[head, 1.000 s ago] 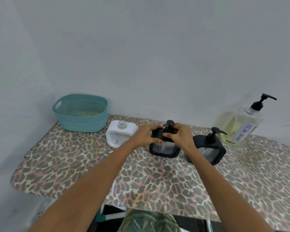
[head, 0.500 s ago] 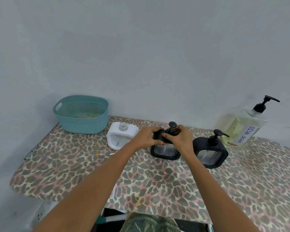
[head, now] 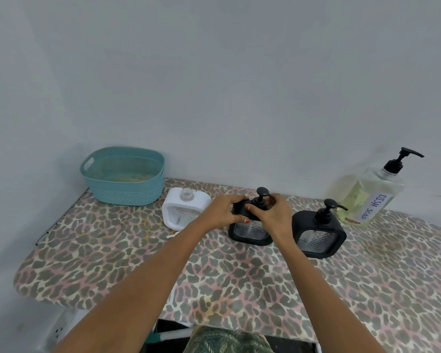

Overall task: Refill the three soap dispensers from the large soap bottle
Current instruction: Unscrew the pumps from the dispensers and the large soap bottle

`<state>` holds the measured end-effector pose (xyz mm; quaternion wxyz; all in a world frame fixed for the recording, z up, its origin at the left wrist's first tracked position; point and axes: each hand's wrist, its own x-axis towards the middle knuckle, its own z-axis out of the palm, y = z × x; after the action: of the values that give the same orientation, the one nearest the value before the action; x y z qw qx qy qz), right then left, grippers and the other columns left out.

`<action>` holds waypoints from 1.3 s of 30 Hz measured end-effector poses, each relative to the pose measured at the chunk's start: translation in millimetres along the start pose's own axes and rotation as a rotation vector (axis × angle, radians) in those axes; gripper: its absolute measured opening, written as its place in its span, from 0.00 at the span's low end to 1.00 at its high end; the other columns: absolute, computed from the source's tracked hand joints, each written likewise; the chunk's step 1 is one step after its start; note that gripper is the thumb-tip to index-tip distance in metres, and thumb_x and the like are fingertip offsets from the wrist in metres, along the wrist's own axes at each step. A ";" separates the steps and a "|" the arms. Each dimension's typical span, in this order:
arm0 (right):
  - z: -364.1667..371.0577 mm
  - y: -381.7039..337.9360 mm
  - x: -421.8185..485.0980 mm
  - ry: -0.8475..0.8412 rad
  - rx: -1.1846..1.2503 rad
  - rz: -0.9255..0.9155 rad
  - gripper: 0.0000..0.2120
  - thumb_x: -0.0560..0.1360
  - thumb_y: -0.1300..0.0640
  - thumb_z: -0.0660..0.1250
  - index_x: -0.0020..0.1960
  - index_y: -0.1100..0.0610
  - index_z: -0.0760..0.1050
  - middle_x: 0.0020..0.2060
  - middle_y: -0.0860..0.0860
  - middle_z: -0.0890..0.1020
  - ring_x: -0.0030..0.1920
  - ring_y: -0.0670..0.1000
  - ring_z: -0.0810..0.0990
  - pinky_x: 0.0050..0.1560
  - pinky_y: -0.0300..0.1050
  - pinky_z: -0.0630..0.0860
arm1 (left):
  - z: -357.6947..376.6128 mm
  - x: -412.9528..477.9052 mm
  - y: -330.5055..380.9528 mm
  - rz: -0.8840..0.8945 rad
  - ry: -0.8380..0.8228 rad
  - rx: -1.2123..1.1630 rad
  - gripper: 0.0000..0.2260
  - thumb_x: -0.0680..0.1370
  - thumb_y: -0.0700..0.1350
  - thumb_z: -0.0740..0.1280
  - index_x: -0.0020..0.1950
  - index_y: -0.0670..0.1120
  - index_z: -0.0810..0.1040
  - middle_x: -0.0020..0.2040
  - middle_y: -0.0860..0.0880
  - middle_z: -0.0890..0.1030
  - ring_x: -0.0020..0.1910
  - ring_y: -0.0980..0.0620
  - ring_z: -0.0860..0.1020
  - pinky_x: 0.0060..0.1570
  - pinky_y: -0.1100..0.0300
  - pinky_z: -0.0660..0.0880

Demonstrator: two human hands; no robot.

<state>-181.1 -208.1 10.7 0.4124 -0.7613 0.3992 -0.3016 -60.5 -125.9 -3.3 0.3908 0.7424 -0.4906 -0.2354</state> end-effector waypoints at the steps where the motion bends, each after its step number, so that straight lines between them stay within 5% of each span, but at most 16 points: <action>1: -1.0 0.6 0.2 -0.006 0.018 0.005 0.22 0.66 0.58 0.75 0.56 0.63 0.73 0.46 0.54 0.78 0.45 0.51 0.76 0.47 0.41 0.72 | -0.2 0.4 -0.2 -0.001 0.002 0.004 0.27 0.68 0.42 0.74 0.66 0.45 0.72 0.62 0.47 0.78 0.62 0.51 0.74 0.63 0.59 0.69; 8: -0.5 1.4 -2.4 -0.100 0.070 -0.016 0.25 0.68 0.63 0.69 0.64 0.57 0.69 0.56 0.54 0.78 0.57 0.53 0.76 0.58 0.49 0.74 | -2.5 -1.7 -1.7 -0.004 0.013 0.000 0.27 0.68 0.42 0.75 0.66 0.46 0.72 0.62 0.48 0.78 0.62 0.51 0.74 0.64 0.55 0.69; 12: 5.7 2.0 -2.8 0.044 -0.126 -0.050 0.27 0.65 0.51 0.75 0.59 0.60 0.69 0.51 0.52 0.73 0.54 0.53 0.73 0.52 0.45 0.70 | 0.1 -1.6 -1.9 -0.005 -0.002 -0.023 0.26 0.68 0.41 0.74 0.65 0.46 0.73 0.61 0.49 0.78 0.61 0.52 0.75 0.61 0.60 0.70; 15: 2.7 1.4 -3.4 0.037 -0.057 -0.031 0.21 0.68 0.56 0.73 0.55 0.61 0.70 0.46 0.53 0.76 0.48 0.54 0.76 0.46 0.43 0.69 | 1.2 -0.4 -2.7 -0.009 0.001 -0.014 0.27 0.68 0.43 0.75 0.66 0.46 0.72 0.62 0.49 0.78 0.62 0.51 0.74 0.64 0.56 0.70; 21: -5.3 3.5 -7.5 -0.106 0.045 -0.042 0.24 0.69 0.64 0.68 0.64 0.58 0.66 0.58 0.54 0.77 0.53 0.50 0.74 0.51 0.42 0.70 | 1.4 -1.5 -2.8 -0.005 0.011 -0.022 0.27 0.68 0.42 0.75 0.66 0.46 0.72 0.62 0.47 0.77 0.62 0.51 0.74 0.64 0.56 0.69; 25: -4.2 4.9 -7.4 -0.044 -0.009 -0.088 0.27 0.68 0.58 0.73 0.63 0.60 0.67 0.54 0.53 0.74 0.52 0.50 0.74 0.52 0.43 0.70 | 1.1 -1.0 -2.4 -0.017 0.006 -0.018 0.28 0.68 0.43 0.75 0.67 0.46 0.72 0.63 0.47 0.77 0.63 0.50 0.73 0.65 0.54 0.69; 29: -4.9 3.6 -8.5 0.000 0.028 -0.052 0.19 0.68 0.58 0.73 0.55 0.61 0.72 0.47 0.54 0.78 0.47 0.51 0.76 0.49 0.42 0.72 | 1.7 -1.1 -1.8 -0.016 0.010 -0.019 0.28 0.68 0.43 0.75 0.67 0.45 0.71 0.64 0.47 0.76 0.64 0.50 0.73 0.66 0.53 0.69; 35: -6.1 3.2 -6.6 -0.120 0.034 -0.028 0.21 0.70 0.63 0.67 0.62 0.57 0.71 0.54 0.54 0.79 0.52 0.52 0.77 0.53 0.47 0.74 | 1.6 -1.5 -2.3 -0.015 0.011 -0.017 0.28 0.68 0.43 0.75 0.66 0.46 0.72 0.63 0.47 0.77 0.63 0.50 0.73 0.65 0.53 0.68; 39: 2.7 5.3 -4.4 -0.019 -0.135 -0.081 0.27 0.66 0.54 0.73 0.62 0.59 0.69 0.56 0.54 0.75 0.55 0.54 0.74 0.52 0.45 0.70 | 1.8 -1.3 -2.0 -0.008 0.010 -0.032 0.26 0.68 0.42 0.74 0.65 0.46 0.73 0.61 0.48 0.78 0.61 0.51 0.74 0.63 0.58 0.69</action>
<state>-183.0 -205.1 4.2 0.3516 -0.8057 0.3836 -0.2830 -61.3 -124.9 -6.0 0.4043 0.7391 -0.4819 -0.2410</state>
